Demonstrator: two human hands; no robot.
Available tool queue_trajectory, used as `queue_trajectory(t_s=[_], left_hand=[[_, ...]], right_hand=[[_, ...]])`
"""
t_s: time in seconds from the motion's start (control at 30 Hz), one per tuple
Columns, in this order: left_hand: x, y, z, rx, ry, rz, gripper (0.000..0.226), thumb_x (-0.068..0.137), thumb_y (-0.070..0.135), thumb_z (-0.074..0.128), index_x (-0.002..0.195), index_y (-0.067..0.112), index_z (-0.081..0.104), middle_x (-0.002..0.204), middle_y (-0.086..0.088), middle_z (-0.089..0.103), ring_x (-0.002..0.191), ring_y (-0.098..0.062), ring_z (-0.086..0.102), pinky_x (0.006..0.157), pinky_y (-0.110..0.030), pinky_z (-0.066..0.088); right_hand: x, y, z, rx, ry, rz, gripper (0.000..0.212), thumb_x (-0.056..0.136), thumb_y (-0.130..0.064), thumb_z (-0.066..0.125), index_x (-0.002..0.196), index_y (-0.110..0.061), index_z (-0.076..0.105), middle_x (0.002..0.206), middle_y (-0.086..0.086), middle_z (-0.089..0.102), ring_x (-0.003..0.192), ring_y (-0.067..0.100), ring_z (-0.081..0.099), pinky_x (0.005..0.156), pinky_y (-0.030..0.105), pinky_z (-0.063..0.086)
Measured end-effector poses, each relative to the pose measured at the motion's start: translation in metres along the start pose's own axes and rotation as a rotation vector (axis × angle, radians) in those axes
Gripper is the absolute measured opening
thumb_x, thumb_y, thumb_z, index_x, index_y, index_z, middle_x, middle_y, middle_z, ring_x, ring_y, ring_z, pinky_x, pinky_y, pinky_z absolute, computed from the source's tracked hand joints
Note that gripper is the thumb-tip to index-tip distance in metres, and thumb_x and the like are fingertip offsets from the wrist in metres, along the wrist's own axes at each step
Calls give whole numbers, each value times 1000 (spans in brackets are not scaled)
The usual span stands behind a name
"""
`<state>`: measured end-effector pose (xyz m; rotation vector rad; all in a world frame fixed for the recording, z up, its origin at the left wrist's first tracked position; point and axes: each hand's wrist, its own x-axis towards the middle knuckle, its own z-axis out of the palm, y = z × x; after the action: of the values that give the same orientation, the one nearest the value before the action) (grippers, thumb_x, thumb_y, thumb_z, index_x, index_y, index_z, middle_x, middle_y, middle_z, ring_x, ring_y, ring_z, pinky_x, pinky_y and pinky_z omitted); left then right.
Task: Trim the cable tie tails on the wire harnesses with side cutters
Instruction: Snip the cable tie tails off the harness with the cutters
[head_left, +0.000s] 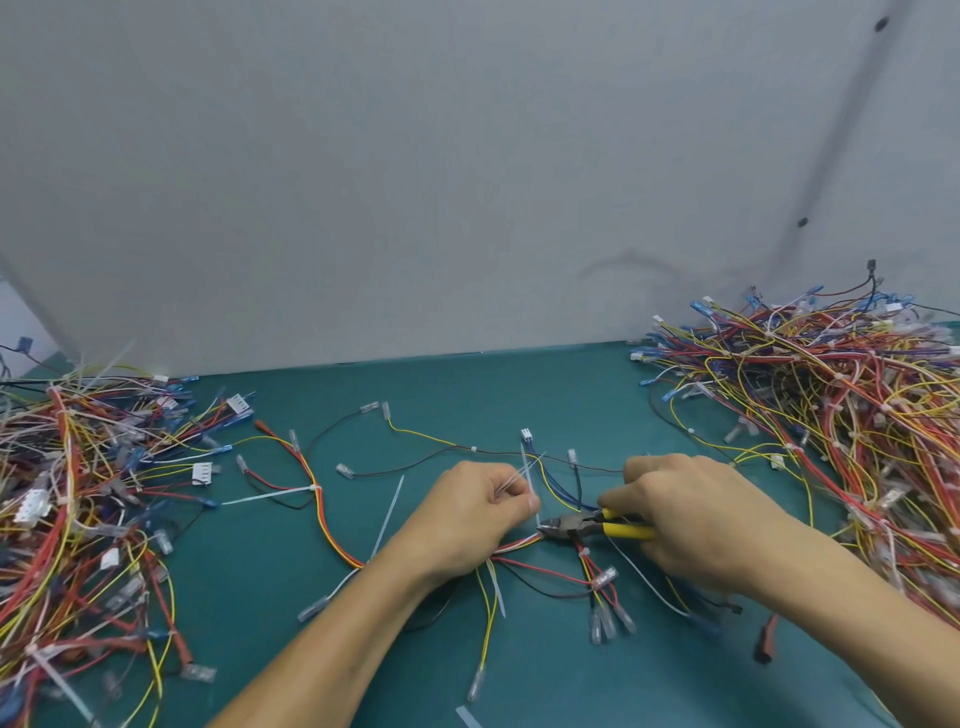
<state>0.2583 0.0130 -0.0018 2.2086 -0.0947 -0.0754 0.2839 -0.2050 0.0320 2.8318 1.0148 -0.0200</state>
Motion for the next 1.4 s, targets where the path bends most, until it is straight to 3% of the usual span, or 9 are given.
queue_trajectory(t_s=[0.4, 0.53, 0.67, 0.8, 0.9, 1.0, 1.1, 1.27, 1.4], left_hand=[[2, 5, 8, 48, 96, 16, 29, 94, 29, 50, 79, 5, 54, 60, 9, 40, 54, -8, 33, 55, -27, 29], [-1, 5, 4, 7, 93, -7, 27, 98, 27, 38, 76, 13, 45, 68, 6, 46, 62, -13, 38, 60, -30, 32], [-7, 0, -1, -439, 102, -97, 25, 99, 12, 38, 76, 16, 47, 61, 6, 45, 50, -11, 34, 52, -28, 29], [-13, -8, -11, -899, 119, -163, 18, 102, 4, 33, 97, 9, 50, 57, 2, 47, 45, -11, 36, 44, -22, 32], [-18, -13, -23, -1104, 144, -222, 24, 94, -7, 31, 89, 10, 47, 61, -5, 52, 47, -15, 43, 42, -23, 33], [-27, -13, -38, -1175, 141, -225, 16, 75, -2, 40, 77, 13, 44, 59, -3, 44, 44, -13, 33, 37, -20, 25], [-38, -16, -51, -936, 165, -142, 17, 64, 5, 59, 73, 14, 48, 53, 4, 30, 42, -9, 21, 38, -16, 19], [-54, -23, -55, 53, 25, 53, 20, 72, 15, 78, 81, 29, 67, 52, 10, 32, 49, -7, 29, 49, -17, 25], [-56, -21, -37, 251, -3, 145, 30, 67, 32, 84, 93, 32, 69, 61, 18, 46, 60, -1, 45, 57, -11, 33]], right_hand=[[3, -4, 4, -137, 22, -11, 2, 86, -27, 47, 87, -29, 47, 76, -6, 32, 68, 25, 37, 47, 30, 16], [3, -8, 4, -137, 15, 27, 10, 87, -26, 46, 94, -30, 53, 76, -7, 32, 69, 24, 37, 49, 30, 20], [1, -11, 2, -132, 27, 38, 12, 91, -31, 43, 99, -30, 53, 79, -7, 31, 69, 24, 37, 46, 29, 17], [-5, -13, -1, -103, 38, 39, 9, 93, -36, 41, 96, -30, 48, 77, -6, 30, 71, 24, 38, 46, 28, 14], [-8, -15, -3, -85, 41, 40, 10, 94, -37, 41, 98, -31, 47, 76, -7, 30, 76, 24, 45, 47, 29, 16], [-11, -18, -6, -66, 43, 37, 11, 93, -35, 42, 101, -31, 48, 84, -9, 35, 85, 24, 55, 52, 30, 24], [-14, -23, -10, -62, 47, 36, 12, 92, -33, 42, 102, -31, 47, 85, -9, 34, 84, 24, 53, 53, 30, 25], [-17, -33, -11, -37, 51, 9, 15, 92, -32, 42, 107, -30, 46, 89, -8, 32, 91, 24, 56, 59, 31, 30], [-18, -37, -16, -74, 165, -19, 14, 85, -30, 54, 100, -28, 54, 89, -7, 45, 84, 23, 58, 55, 30, 31]])
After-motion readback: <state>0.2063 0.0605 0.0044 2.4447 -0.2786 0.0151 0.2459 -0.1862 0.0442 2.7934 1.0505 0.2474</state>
